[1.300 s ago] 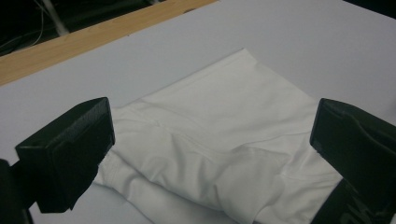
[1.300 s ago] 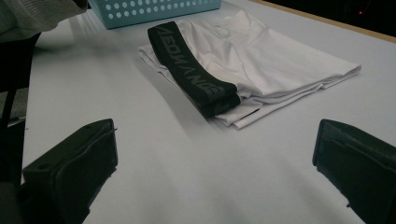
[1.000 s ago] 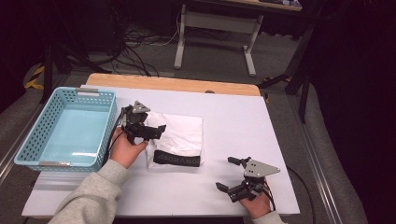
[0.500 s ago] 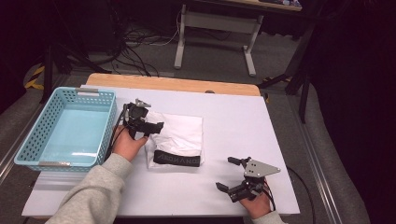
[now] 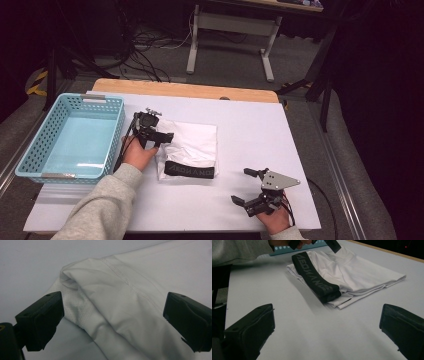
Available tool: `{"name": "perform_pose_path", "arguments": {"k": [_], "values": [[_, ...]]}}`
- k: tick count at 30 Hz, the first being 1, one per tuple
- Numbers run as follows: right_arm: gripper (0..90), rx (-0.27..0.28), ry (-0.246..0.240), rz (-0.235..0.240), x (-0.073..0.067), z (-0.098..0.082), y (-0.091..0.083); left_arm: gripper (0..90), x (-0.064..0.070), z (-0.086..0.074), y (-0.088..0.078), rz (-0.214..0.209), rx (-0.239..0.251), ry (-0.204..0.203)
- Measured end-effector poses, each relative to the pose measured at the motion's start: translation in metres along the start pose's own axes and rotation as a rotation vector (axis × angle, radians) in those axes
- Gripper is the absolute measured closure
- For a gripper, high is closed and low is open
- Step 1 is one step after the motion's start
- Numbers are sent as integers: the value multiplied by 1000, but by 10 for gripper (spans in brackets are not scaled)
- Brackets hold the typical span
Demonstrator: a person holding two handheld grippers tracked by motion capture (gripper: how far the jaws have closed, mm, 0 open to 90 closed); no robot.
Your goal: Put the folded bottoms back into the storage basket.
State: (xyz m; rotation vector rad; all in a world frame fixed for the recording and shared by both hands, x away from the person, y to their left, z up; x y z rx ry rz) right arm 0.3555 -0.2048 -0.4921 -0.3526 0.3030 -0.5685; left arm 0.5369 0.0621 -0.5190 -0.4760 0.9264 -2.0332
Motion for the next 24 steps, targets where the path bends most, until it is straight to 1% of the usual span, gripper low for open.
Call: {"name": "perform_pose_path", "arguments": {"k": [2, 3, 7, 8, 15, 17, 20, 24], "values": [[7, 0, 0, 0, 0, 0, 0, 45, 1, -2, 4, -1, -18, 2], [7, 0, 0, 0, 0, 0, 0, 45, 1, -2, 4, -1, -18, 2], [7, 0, 0, 0, 0, 0, 0, 45, 0, -5, 8, 15, -38, 5], [7, 0, -1, 1, 0, 0, 0, 45, -1, -6, 10, 26, -48, 6], [7, -1, -1, 1, 0, 0, 0, 42, -3, -10, 15, 38, -78, 4], [7, 0, -2, 2, 0, 0, 0, 36, -3, -11, 17, 35, -87, 6], [7, -1, -2, 2, 0, 0, 0, 18, -2, -12, 19, 41, -86, 9], [7, -3, -4, 1, 0, 0, 0, 9, 0, -12, 20, 36, -86, 19]]}}
Point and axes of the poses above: each handheld gripper's, and its own axes: y roughly forward along the jaws, z roughly out of its top, x roughly to its right, the point moved 10 cm from there along y, roughly forward along the jaws, and after that the axes turned 12 degrees about y, right-handed, at the moved point
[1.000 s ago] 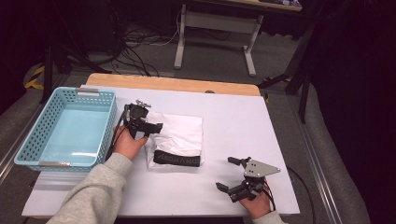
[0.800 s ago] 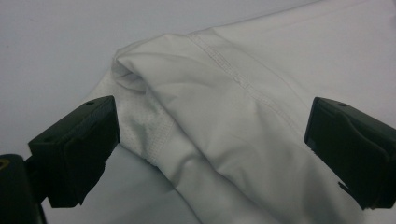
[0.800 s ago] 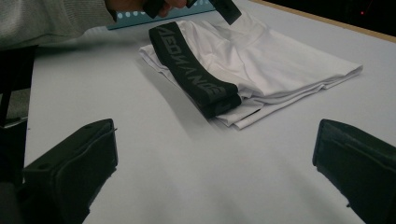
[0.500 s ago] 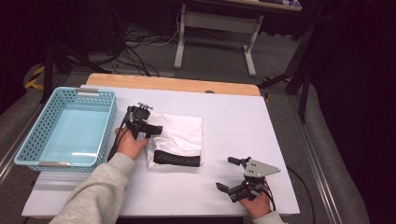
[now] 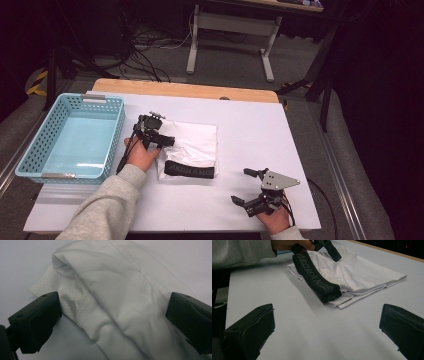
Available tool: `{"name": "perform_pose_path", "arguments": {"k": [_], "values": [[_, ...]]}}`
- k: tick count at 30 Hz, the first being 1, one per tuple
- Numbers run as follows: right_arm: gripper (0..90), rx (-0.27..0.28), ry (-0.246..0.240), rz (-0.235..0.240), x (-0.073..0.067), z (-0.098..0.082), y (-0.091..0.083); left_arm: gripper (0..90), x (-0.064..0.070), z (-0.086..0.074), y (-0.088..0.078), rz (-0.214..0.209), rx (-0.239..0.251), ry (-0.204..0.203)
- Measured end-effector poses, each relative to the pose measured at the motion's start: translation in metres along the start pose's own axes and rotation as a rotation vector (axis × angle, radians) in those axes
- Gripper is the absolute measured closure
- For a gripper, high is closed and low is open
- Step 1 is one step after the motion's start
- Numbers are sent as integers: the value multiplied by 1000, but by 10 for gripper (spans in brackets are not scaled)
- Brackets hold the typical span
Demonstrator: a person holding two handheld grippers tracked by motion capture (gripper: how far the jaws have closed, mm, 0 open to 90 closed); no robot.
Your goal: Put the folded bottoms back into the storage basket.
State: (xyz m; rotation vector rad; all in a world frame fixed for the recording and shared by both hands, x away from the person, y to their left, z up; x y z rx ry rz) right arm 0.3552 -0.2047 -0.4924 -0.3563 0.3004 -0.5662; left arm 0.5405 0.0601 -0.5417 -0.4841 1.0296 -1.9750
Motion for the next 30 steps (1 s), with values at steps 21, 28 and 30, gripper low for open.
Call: {"name": "perform_pose_path", "arguments": {"k": [21, 28, 30], "values": [[10, -5, 1, 1, 0, -1, 1, 97, 12, 2, -3, -11, -16, 30], [10, -5, 1, 2, 0, -1, 1, 325, 23, 6, -7, -39, -5, 76], [11, -6, 1, 2, 0, -1, 1, 349, 23, 7, -8, -43, -4, 82]]}}
Point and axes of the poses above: each handheld gripper's, and its own axes: y roughly forward along the jaws, z roughly out of its top, x roughly to its right, the point moved 10 cm from there along y, roughly forward along the jaws, and after that the axes turned 12 degrees about y, right-handed, at the moved point
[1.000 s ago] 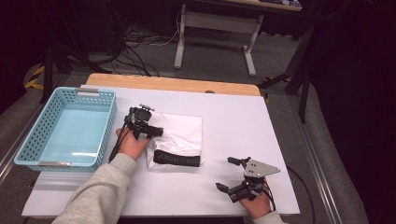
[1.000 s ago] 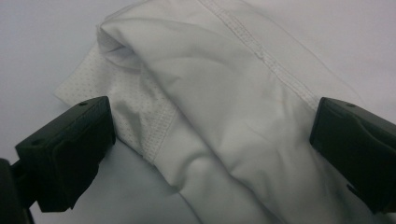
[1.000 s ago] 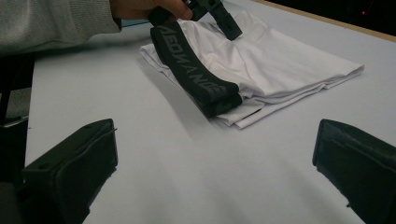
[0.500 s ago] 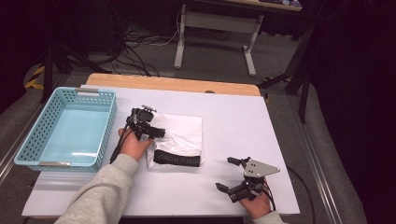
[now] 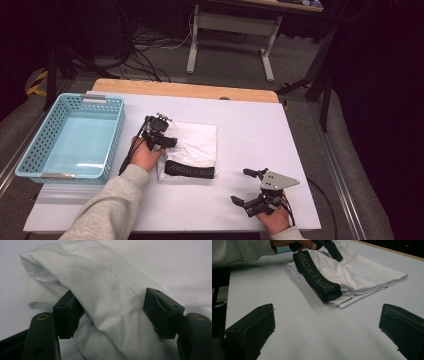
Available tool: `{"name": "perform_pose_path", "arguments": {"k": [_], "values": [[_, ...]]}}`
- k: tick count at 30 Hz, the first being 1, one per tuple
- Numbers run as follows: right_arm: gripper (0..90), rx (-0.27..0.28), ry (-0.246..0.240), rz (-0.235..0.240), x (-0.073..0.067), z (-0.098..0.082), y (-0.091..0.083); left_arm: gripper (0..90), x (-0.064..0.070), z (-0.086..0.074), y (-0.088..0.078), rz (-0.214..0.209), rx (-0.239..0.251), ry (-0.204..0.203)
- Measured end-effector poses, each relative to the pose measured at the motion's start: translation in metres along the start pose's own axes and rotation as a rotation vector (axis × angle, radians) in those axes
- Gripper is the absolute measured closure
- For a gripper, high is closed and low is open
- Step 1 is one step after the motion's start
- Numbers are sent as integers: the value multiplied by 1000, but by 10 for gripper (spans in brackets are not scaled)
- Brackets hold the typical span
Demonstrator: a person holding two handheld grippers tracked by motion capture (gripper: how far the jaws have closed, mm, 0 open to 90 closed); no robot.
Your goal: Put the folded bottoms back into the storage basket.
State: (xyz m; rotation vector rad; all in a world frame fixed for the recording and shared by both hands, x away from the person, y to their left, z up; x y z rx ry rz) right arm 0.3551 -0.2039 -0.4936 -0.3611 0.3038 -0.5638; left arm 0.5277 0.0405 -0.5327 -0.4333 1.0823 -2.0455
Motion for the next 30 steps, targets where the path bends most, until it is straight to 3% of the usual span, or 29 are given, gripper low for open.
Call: {"name": "perform_pose_path", "arguments": {"k": [2, 5, 13, 14, 25, 30], "values": [[10, 0, 0, 1, 0, 0, 0, 372, 2, 1, -1, -7, 2, 2], [10, -1, 0, 1, 0, 0, 0, 505, 6, 2, -2, -22, 6, 15], [10, -3, -1, 0, 0, 0, 0, 683, 14, 4, -2, -46, 15, 18], [11, -2, 0, 0, 0, 0, 0, 737, 15, 5, -2, -50, 18, 17], [11, -3, 1, 1, 0, 0, 0, 791, 15, 6, -2, -86, 44, -30], [11, -3, 2, 2, 0, 0, 0, 799, 13, 7, -6, -136, 66, -73]]}}
Point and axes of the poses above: each handheld gripper's, and its own axes: y roughly forward along the jaws, z roughly out of its top, x roughly to its right, the point moved 10 cm from there along y, roughly forward along the jaws, and after that the axes turned 12 degrees about y, right-handed, at the moved point
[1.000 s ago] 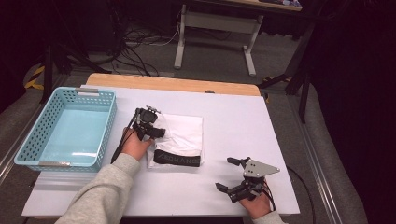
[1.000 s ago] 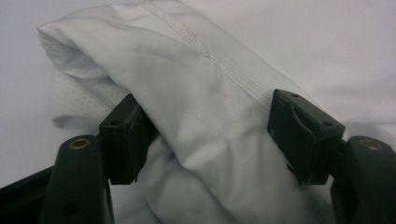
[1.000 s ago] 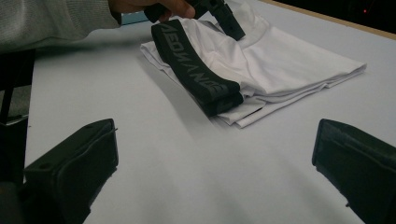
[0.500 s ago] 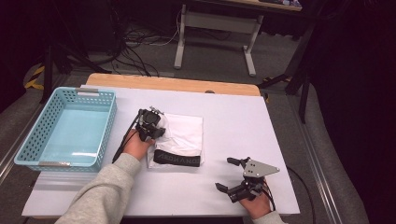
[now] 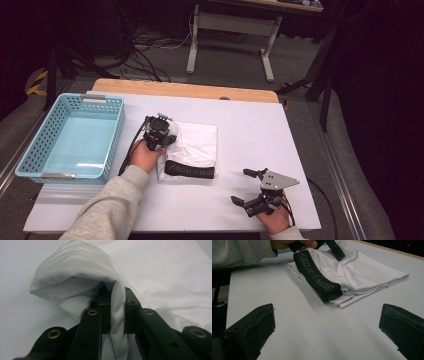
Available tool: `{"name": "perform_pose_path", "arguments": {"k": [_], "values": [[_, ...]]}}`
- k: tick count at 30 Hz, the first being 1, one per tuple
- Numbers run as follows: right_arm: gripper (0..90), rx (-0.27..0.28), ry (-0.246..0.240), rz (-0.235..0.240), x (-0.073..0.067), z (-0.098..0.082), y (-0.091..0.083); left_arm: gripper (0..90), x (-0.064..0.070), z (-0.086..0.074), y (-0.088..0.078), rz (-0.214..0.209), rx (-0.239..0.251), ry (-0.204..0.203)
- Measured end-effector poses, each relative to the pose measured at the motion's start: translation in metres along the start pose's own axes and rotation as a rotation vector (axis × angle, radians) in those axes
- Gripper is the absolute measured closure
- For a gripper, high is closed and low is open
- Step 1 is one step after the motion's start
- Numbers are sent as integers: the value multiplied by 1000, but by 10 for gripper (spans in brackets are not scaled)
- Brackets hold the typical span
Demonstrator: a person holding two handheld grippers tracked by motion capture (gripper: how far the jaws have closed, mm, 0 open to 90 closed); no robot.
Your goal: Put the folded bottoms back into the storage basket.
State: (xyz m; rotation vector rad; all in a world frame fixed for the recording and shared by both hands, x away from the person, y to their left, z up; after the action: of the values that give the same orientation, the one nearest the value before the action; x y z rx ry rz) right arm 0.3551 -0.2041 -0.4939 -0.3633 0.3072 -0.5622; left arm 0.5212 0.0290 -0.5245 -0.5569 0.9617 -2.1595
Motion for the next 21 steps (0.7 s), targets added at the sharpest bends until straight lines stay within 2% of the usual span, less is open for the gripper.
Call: {"name": "perform_pose_path", "arguments": {"k": [3, 14, 21], "values": [[11, 0, 0, 1, 0, 0, 0, 801, 0, 4, -5, -33, 37, -21], [11, 1, -1, 1, 0, 0, 0, 801, 9, 19, -27, -144, 160, -30], [11, 4, -2, 2, -1, 0, 0, 801, 16, 27, -39, -174, 220, -19]]}}
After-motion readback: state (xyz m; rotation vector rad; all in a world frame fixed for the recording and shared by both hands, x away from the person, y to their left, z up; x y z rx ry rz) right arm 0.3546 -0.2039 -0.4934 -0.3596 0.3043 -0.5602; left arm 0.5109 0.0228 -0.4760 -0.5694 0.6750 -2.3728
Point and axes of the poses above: each handheld gripper's, and its own axes: y roughly forward along the jaws, z roughly out of its top, x roughly to its right, the point moved 10 cm from there along y, roughly forward along the jaws, and after that the axes turned 12 degrees about y, right-handed, at the moved point
